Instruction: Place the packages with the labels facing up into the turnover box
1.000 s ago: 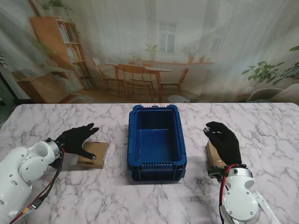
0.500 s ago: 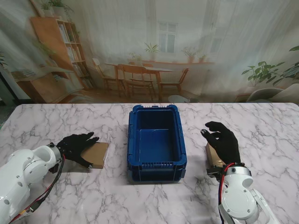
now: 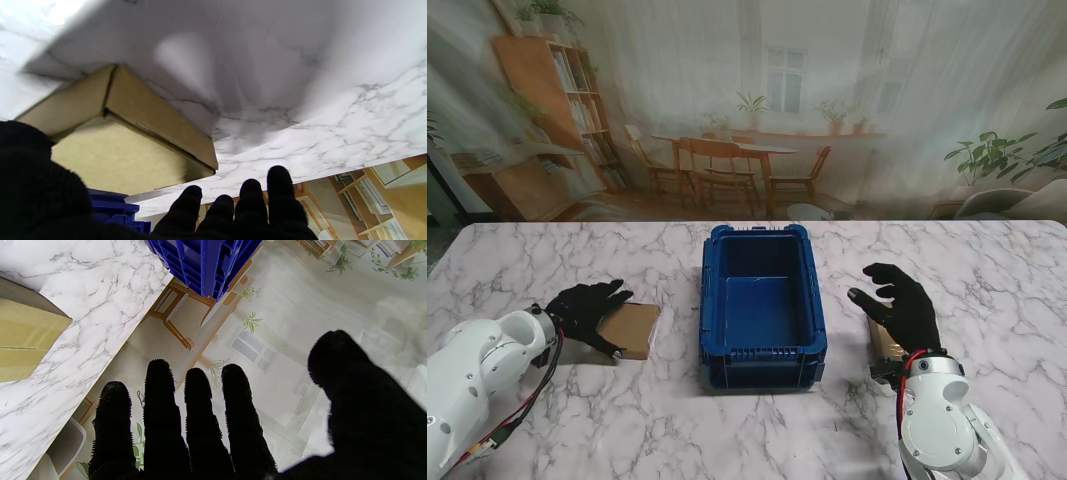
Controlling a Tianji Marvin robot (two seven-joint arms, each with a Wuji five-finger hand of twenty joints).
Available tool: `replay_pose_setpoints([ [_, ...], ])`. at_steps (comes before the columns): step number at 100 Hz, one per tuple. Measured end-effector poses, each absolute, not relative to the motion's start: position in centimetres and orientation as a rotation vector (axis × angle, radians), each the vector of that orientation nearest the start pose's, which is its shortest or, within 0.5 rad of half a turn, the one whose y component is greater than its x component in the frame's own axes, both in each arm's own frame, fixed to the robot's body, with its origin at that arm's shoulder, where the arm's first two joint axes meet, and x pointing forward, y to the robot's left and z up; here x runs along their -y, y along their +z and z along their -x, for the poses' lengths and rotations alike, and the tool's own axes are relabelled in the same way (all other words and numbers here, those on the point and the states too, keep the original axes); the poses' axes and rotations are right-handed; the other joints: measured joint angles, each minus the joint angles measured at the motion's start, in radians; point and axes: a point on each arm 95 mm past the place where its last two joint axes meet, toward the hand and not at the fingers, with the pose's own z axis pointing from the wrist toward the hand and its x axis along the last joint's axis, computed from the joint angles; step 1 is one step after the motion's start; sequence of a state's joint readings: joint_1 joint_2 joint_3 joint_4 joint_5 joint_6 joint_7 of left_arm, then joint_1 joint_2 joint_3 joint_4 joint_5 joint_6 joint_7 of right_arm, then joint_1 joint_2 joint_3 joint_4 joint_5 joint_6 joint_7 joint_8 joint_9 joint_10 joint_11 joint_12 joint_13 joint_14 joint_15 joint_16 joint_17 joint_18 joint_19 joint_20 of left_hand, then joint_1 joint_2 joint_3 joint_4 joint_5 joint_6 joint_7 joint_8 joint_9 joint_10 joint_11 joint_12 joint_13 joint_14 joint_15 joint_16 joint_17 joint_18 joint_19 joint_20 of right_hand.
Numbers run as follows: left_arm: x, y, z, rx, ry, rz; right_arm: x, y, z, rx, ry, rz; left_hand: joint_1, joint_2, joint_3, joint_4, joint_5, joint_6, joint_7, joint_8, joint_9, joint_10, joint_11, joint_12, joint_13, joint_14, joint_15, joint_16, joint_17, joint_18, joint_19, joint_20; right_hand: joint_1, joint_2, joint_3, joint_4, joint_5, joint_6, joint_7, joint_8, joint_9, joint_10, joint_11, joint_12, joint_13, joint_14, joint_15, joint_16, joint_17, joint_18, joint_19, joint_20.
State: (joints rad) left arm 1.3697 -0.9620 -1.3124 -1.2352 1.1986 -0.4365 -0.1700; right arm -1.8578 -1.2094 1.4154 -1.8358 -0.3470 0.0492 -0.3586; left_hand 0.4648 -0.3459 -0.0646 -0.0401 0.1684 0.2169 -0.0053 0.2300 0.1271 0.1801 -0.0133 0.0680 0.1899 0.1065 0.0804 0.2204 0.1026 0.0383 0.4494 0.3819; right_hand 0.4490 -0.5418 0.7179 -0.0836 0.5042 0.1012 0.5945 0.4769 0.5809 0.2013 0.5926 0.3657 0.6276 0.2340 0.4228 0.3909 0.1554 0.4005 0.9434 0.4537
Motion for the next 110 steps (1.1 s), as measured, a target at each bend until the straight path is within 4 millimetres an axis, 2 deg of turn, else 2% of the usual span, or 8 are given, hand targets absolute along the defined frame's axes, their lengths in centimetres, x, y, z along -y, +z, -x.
replay_pose_setpoints([
  [24,-13.6,-35.9,-45.3,-2.008,-1.029,1.082,3.9,-29.9,-33.9,-0.512,1.866,-1.756,-0.023,0.0,-0.014,-0.01,-0.008,0.008,0.0,0.0,0.0,-0.009,0.001,0.031,0.024,-0.003,0.005,0.012,0.0,0.001,0.0,0.0,0.0,0.0,-0.002,0.0,0.0,0.0,-0.002,-0.003,0.0,0.0,0.0,0.0,0.0,-0.001,-0.023,0.0,-0.011,0.0,-0.022,-0.001],
  [38,-13.6,-36.2,-45.4,-2.027,-1.005,1.087,3.9,-30.0,-33.9,-0.518,1.864,-1.758,-0.019,-0.004,-0.013,-0.01,-0.05,0.036,-0.038,0.001,0.0,-0.025,0.001,0.057,0.051,-0.004,0.005,0.012,0.014,0.001,0.011,0.0,0.0,0.0,-0.003,0.0,-0.012,0.0,-0.014,-0.013,-0.012,-0.001,0.0,0.0,0.0,-0.001,-0.023,0.0,-0.02,0.0,-0.034,-0.005],
  [57,-13.7,-36.3,-45.2,-2.028,-1.002,1.073,3.9,-30.0,-33.9,-0.521,1.861,-1.757,0.05,-0.033,-0.01,-0.008,-0.062,0.038,-0.058,0.001,0.0,-0.033,0.001,0.072,0.075,-0.013,0.007,0.022,0.028,0.001,0.036,0.0,0.0,0.0,-0.003,0.0,-0.012,0.0,-0.014,-0.014,-0.025,-0.001,0.0,0.0,0.0,-0.002,-0.023,0.0,-0.022,0.0,-0.052,-0.01],
  [68,-13.7,-36.4,-45.2,-2.032,-0.996,1.057,3.9,-30.1,-34.0,-0.522,1.86,-1.757,0.112,-0.074,0.002,0.021,-0.069,0.045,-0.066,0.004,0.003,-0.046,0.029,0.104,0.109,-0.017,0.012,0.041,0.038,0.001,0.062,0.0,0.0,0.0,-0.003,0.0,-0.012,0.0,-0.014,-0.014,-0.025,-0.001,0.0,0.0,0.0,-0.002,-0.023,0.0,-0.023,0.0,-0.056,-0.01],
  [73,-13.7,-36.5,-45.2,-2.033,-0.995,1.049,3.9,-30.1,-34.0,-0.522,1.86,-1.757,0.126,-0.083,0.002,0.04,-0.074,0.055,-0.067,0.042,0.016,-0.057,0.062,0.134,0.124,-0.026,0.021,0.054,0.04,0.001,0.087,-0.001,0.0,0.0,-0.003,0.0,-0.012,0.0,-0.014,-0.014,-0.025,-0.001,0.0,0.0,0.0,-0.003,-0.023,0.0,-0.023,0.0,-0.063,-0.01],
  [92,-13.8,-36.9,-45.2,-2.012,-1.023,1.025,3.9,-30.1,-34.0,-0.524,1.858,-1.758,0.152,-0.086,-0.016,0.042,-0.074,0.059,-0.022,0.26,0.061,-0.073,0.144,0.252,0.177,-0.041,0.063,0.15,0.058,-0.012,0.159,0.025,0.0,0.0,-0.003,0.0,-0.012,0.0,-0.015,-0.014,-0.037,-0.001,0.0,0.0,0.0,-0.008,-0.023,0.0,-0.023,0.0,-0.065,-0.01],
  [103,-13.7,-36.8,-45.3,-2.011,-1.026,1.018,3.9,-30.1,-34.0,-0.522,1.859,-1.76,0.187,-0.085,-0.063,0.042,-0.075,0.061,0.017,0.343,0.077,-0.073,0.178,0.336,0.186,-0.042,0.093,0.213,0.063,-0.037,0.185,0.028,0.0,0.0,-0.003,0.0,-0.012,0.0,-0.015,-0.014,-0.037,-0.001,0.0,0.0,0.0,-0.008,-0.023,0.0,-0.024,0.0,-0.066,-0.01],
  [110,-13.7,-36.8,-45.3,-2.007,-1.032,1.016,3.9,-30.1,-34.0,-0.521,1.859,-1.759,0.187,-0.086,-0.069,0.06,-0.075,0.061,0.039,0.379,0.086,-0.072,0.197,0.389,0.202,-0.044,0.114,0.266,0.069,-0.038,0.209,0.038,0.0,0.0,-0.003,0.0,-0.012,0.0,-0.015,-0.014,-0.037,-0.001,0.0,0.0,0.0,-0.008,-0.023,0.0,-0.024,0.0,-0.066,-0.01],
])
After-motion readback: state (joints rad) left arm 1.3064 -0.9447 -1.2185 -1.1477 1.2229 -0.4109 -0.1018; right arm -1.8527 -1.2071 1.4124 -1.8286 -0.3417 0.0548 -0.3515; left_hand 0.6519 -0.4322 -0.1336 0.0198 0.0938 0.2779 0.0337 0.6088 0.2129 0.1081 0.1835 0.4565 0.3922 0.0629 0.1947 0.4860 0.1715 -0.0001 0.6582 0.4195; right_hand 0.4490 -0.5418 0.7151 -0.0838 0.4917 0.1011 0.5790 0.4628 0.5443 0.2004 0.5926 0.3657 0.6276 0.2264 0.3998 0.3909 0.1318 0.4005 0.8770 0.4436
